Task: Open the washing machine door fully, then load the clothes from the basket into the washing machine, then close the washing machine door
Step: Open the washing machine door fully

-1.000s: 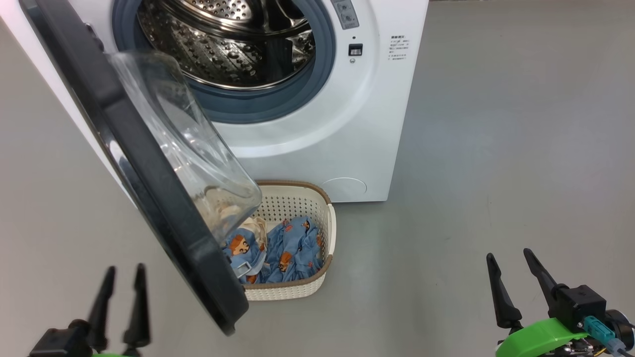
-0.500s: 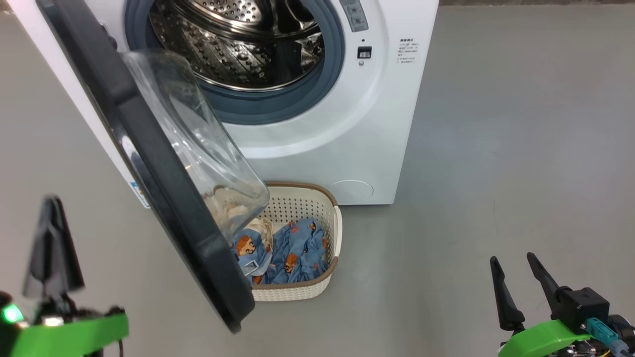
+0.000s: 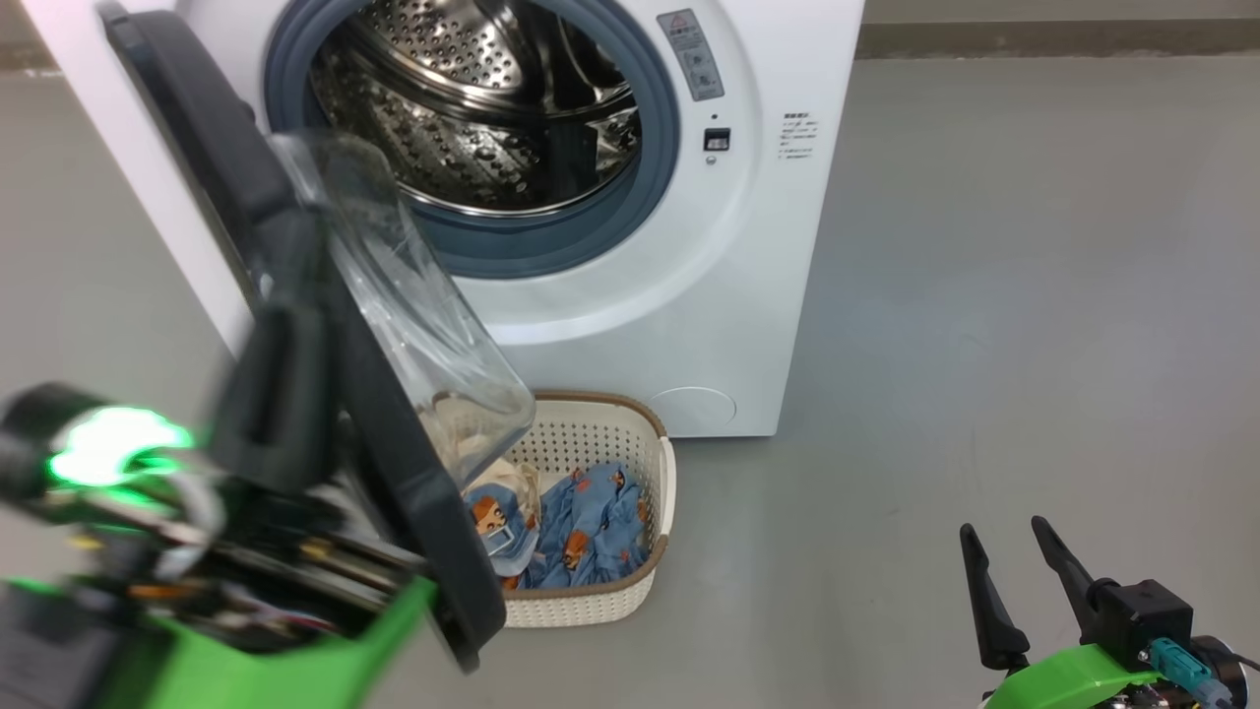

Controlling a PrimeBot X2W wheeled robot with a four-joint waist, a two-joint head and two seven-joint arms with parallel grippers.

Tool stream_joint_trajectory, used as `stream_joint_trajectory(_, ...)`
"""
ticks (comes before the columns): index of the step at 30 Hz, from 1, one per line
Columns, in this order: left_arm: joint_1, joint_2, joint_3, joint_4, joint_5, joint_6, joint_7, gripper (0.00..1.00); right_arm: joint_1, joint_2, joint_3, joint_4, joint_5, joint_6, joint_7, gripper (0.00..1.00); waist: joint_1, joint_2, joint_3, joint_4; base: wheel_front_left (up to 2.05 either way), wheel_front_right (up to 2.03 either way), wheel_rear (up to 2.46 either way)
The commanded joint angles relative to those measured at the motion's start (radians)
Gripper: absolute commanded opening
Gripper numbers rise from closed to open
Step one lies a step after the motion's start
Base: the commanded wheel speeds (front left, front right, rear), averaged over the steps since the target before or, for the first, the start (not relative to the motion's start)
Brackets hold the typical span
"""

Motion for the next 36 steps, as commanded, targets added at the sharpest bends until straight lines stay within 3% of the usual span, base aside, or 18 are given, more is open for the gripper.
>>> stream_joint_trajectory(1, -0.047, 0.022, 0.007, -0.029, -0.011, -0.003, -0.002, 0.0, -0.008, -0.008, 0.03, -0.019, 0.02, 0.002, -0.012, 1.0, 0.0, 0.0, -0.007, -0.009, 0.0, 0.0, 0.0)
stream_joint_trajectory(10, -0.054, -0.009, -0.22, -0.013, -0.037, -0.003, -0.002, 0.0, 0.006, -0.018, 0.052, 0.001, 0.03, 0.002, -0.012, 1.0, 0.0, 0.0, -0.019, -0.034, 0.0, 0.0, 0.0)
stream_joint_trajectory(21, 0.031, -0.013, -0.445, 0.111, -0.1, -0.003, -0.002, 0.0, 0.01, -0.032, 0.082, 0.022, 0.056, 0.002, -0.012, 1.0, 0.0, 0.0, -0.01, -0.022, 0.0, 0.0, 0.0)
stream_joint_trajectory(36, 0.127, -0.004, -0.493, 0.295, -0.15, -0.003, -0.002, 0.0, -0.012, -0.048, 0.118, 0.043, 0.07, 0.002, -0.012, 1.0, 0.0, 0.0, 0.024, 0.0, 0.0, 0.0, 0.0)
